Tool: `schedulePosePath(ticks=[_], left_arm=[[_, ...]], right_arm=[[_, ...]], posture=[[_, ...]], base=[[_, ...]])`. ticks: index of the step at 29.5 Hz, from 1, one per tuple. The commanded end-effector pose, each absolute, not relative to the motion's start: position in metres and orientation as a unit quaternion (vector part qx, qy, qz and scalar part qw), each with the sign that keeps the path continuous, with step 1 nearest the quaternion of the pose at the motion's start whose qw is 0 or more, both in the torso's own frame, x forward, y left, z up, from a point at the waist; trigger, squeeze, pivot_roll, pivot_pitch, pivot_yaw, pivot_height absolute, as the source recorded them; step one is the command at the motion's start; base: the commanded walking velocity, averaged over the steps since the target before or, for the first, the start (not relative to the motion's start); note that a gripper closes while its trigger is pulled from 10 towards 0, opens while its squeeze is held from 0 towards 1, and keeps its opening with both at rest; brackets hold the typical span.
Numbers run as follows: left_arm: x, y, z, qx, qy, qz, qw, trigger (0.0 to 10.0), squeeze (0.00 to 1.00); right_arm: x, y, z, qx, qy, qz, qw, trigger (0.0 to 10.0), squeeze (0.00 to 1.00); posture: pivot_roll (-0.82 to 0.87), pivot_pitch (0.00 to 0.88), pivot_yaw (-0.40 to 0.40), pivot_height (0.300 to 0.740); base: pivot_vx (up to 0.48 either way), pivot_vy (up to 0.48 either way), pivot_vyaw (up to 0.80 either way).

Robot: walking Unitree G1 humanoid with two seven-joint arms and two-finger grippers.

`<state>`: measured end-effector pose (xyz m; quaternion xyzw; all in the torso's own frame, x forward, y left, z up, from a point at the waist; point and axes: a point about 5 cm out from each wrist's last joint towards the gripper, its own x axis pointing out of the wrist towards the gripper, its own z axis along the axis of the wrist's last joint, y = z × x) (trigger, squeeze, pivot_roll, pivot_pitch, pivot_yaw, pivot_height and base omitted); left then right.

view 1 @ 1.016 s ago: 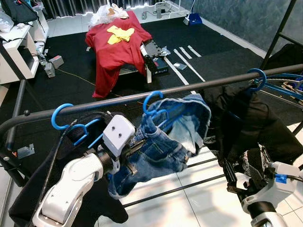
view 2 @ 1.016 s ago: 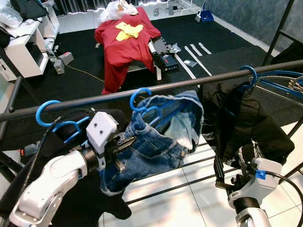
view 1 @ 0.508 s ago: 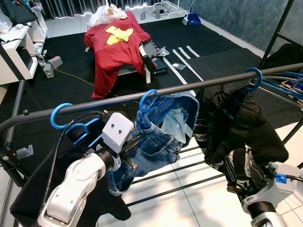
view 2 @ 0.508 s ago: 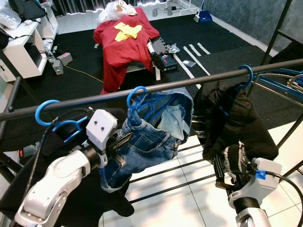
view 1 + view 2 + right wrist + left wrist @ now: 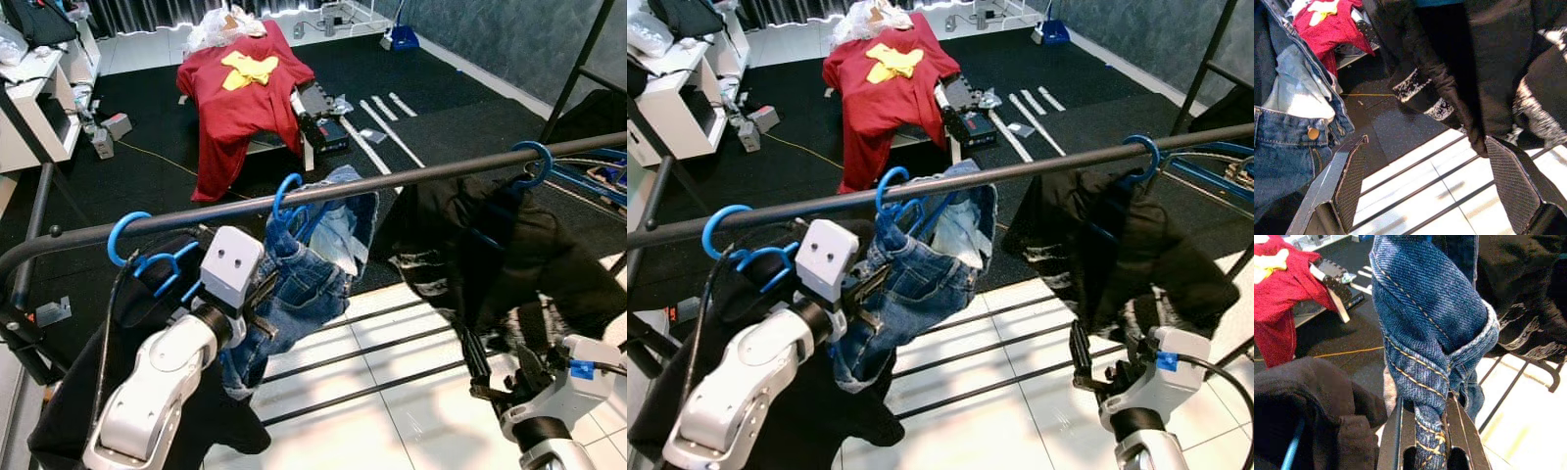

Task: Hang hanger

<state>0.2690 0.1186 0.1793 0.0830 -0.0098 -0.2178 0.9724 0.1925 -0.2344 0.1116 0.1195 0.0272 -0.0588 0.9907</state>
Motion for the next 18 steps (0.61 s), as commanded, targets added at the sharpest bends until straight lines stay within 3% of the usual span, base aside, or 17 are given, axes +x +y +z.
schedulePosePath(ticks=[1,7,14,15,18], left_arm=[[0.267,0.126,0.181,0.081,-0.009,-0.188,0.979,10.0,0.00],[0.265,0.147,0.153,0.083,0.065,-0.103,0.989,10.0,0.00],[0.258,0.162,0.133,0.076,0.096,-0.073,0.990,10.0,0.00],[0.254,0.160,0.132,0.066,0.089,-0.091,0.990,10.0,1.00],[0.248,0.153,0.134,0.051,0.066,-0.147,0.986,10.0,1.00]], right_arm=[[0.191,-0.234,0.109,0.126,0.036,-0.057,0.990,10.0,0.00],[0.191,-0.234,0.110,0.127,0.036,-0.057,0.990,10.0,0.00],[0.191,-0.234,0.110,0.127,0.037,-0.056,0.990,10.0,0.00],[0.192,-0.235,0.110,0.127,0.037,-0.055,0.990,10.0,0.00],[0.192,-0.235,0.110,0.126,0.037,-0.055,0.990,10.0,0.00]], posture=[[-0.01,0.125,0.062,0.740],[-0.01,0.127,0.060,0.740],[-0.01,0.130,0.058,0.740],[-0.01,0.129,0.057,0.740],[-0.01,0.128,0.057,0.740]], base=[[0.000,0.000,0.00],[0.000,0.000,0.00],[0.000,0.000,0.00],[0.000,0.000,0.00],[0.000,0.000,0.00]])
